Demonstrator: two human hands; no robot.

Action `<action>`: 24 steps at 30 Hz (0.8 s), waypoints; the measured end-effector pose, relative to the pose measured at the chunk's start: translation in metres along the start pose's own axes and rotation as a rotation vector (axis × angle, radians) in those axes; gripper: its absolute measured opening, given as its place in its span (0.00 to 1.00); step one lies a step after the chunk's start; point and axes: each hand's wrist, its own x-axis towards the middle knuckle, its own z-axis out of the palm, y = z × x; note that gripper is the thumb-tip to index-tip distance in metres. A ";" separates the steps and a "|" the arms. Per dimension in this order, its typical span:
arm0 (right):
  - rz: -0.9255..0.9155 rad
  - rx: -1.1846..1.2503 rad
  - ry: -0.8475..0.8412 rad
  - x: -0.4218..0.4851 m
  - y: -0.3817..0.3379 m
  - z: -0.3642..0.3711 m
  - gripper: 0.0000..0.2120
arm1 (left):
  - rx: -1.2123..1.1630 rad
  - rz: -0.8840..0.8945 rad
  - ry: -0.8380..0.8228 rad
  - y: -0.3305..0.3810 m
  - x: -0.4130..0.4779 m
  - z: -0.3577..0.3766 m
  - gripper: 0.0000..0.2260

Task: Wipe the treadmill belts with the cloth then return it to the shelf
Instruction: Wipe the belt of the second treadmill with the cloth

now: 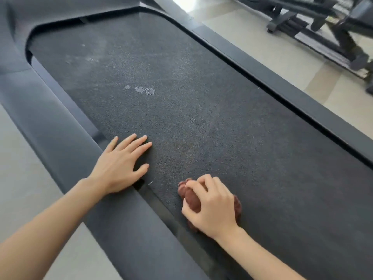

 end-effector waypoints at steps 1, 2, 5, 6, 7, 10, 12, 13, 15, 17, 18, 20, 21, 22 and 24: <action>-0.017 0.002 0.001 -0.004 -0.004 0.001 0.13 | 0.016 -0.001 -0.016 -0.005 -0.005 0.000 0.35; -0.032 0.006 0.006 -0.002 -0.005 0.001 0.13 | 0.019 0.004 -0.021 -0.006 -0.008 0.001 0.35; -0.070 0.016 0.020 0.020 0.000 0.004 0.13 | -0.019 -0.008 0.001 -0.005 -0.010 0.005 0.32; -0.079 0.021 0.017 0.026 0.003 0.005 0.13 | -0.027 -0.008 0.002 -0.004 -0.009 0.005 0.31; -0.085 0.030 0.011 0.029 0.004 0.006 0.13 | -0.030 -0.005 -0.002 -0.004 -0.009 0.005 0.31; -0.095 0.061 0.024 0.037 0.007 0.011 0.12 | -0.044 -0.003 -0.004 -0.005 -0.009 0.003 0.31; -0.046 0.051 0.031 0.062 0.012 0.018 0.11 | -0.043 -0.009 -0.007 -0.005 -0.009 0.003 0.30; -0.004 0.034 0.032 0.081 0.016 0.022 0.11 | -0.032 -0.009 -0.010 -0.006 -0.009 0.004 0.31; 0.072 -0.024 0.032 0.125 0.028 0.034 0.12 | -0.040 -0.009 -0.006 -0.007 -0.010 0.006 0.31; 0.116 -0.083 0.058 0.168 0.040 0.047 0.13 | -0.059 -0.006 0.006 -0.007 -0.010 0.007 0.30; 0.134 -0.103 0.073 0.186 0.047 0.052 0.13 | -0.065 -0.003 0.013 -0.006 -0.009 0.008 0.30; 0.175 -0.123 0.076 0.222 0.061 0.062 0.14 | -0.077 -0.006 0.032 -0.007 -0.008 0.008 0.30; 0.210 -0.135 0.072 0.237 0.068 0.065 0.15 | -0.076 -0.005 0.036 -0.008 -0.008 0.008 0.30; 0.244 -0.147 0.075 0.251 0.075 0.067 0.16 | -0.071 -0.006 0.040 -0.009 -0.008 0.009 0.30; 0.300 -0.176 0.079 0.272 0.088 0.070 0.18 | -0.075 -0.015 0.061 -0.009 -0.009 0.010 0.30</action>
